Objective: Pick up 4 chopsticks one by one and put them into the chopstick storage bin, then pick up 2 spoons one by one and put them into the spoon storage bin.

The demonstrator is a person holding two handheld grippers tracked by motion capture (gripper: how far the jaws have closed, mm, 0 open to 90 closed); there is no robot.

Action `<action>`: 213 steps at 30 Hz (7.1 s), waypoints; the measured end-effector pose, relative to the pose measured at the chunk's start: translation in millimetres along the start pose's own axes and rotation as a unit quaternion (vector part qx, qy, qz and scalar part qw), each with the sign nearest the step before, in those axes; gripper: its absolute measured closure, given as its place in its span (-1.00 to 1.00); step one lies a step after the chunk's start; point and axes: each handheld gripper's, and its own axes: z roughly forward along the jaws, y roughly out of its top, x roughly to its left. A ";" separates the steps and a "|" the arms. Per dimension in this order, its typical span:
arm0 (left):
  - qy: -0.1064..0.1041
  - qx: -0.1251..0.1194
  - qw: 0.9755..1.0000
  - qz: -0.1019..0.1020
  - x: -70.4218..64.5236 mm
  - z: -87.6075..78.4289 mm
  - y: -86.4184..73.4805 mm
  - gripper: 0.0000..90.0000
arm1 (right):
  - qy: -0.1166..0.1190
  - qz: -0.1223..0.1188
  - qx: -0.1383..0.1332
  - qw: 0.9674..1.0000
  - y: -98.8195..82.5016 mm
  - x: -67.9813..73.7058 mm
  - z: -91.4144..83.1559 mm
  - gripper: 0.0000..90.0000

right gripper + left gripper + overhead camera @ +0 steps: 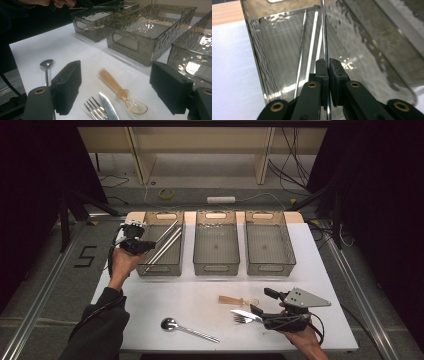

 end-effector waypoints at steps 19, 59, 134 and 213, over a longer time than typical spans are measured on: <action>0.004 0.007 1.000 -0.013 6.6 21.6 1.2 0.90 | 0.001 -0.001 0.000 1.000 0.0 0.1 -0.2 -0.41; -0.117 0.000 0.993 0.032 -38.3 -24.5 -28.3 -0.17 | 0.012 -0.005 0.004 1.000 1.4 1.2 -0.3 -0.42; -0.199 0.139 0.935 0.260 -148.0 -48.0 -105.1 -0.40 | 0.023 -0.008 0.050 0.998 -2.7 -0.2 5.7 -0.43; -0.178 0.198 0.896 0.356 -165.1 -28.3 -128.7 0.98 | 0.029 -0.023 0.062 0.997 -0.9 7.3 8.5 -0.43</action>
